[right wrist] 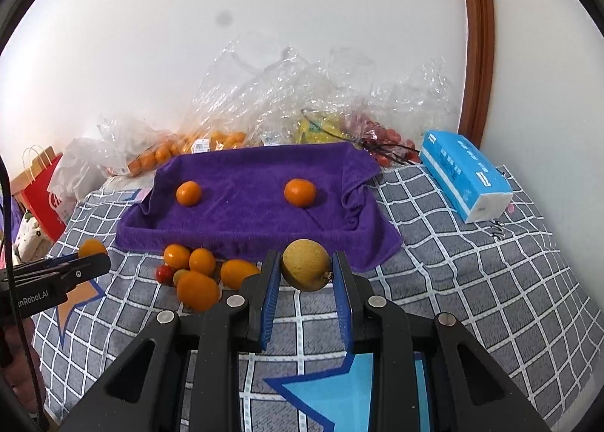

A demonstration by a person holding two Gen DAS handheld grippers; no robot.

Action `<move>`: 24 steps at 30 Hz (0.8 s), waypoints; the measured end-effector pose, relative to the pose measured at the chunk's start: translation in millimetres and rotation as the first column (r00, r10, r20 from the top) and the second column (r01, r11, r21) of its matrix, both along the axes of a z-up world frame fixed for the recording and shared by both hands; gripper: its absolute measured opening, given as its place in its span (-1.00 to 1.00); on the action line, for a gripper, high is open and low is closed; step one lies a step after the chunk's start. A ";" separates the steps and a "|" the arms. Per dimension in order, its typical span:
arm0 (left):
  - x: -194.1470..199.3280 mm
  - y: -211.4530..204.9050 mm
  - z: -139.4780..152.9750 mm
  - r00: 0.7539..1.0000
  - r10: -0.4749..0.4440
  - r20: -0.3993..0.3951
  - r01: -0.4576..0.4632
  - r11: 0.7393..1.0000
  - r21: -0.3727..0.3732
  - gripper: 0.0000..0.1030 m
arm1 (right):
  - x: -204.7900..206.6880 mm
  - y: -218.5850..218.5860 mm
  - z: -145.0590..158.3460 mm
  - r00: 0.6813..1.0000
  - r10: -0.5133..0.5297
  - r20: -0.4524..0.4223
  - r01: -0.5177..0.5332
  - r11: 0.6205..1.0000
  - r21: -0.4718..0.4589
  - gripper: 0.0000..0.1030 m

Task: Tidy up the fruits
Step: 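Lift both held fruits and carry them toward the purple towel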

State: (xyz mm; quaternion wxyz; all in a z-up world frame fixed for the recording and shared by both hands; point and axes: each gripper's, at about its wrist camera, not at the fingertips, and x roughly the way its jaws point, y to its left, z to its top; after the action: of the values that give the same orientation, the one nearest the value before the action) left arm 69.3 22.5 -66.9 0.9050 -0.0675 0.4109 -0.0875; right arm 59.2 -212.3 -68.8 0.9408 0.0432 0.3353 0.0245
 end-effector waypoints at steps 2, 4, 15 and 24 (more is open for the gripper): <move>1.9 0.1 1.3 1.000 0.002 0.001 -0.002 1.000 0.002 -0.35 | 4.2 -0.1 0.8 1.000 0.001 -0.003 -0.001 1.000 0.003 -0.47; 4.7 0.7 2.9 1.000 0.006 0.003 -0.006 1.000 0.004 -0.34 | 7.3 0.1 1.6 1.000 0.000 -0.002 0.000 1.000 0.003 -0.47; 24.0 6.7 6.1 0.999 0.042 0.006 -0.043 0.998 0.037 -0.34 | 33.4 0.4 3.0 1.000 0.021 0.003 -0.021 1.000 0.009 -0.47; 48.3 14.2 4.4 0.998 0.060 -0.004 -0.060 0.998 0.023 -0.34 | 57.0 -3.4 5.3 1.000 0.023 0.010 -0.023 1.000 -0.010 -0.47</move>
State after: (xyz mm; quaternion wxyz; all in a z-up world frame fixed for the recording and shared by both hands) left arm 117.6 36.7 -62.5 0.9070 -0.0697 0.4116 -0.0553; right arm 116.2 -215.7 -63.5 0.9424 0.0344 0.3310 0.0340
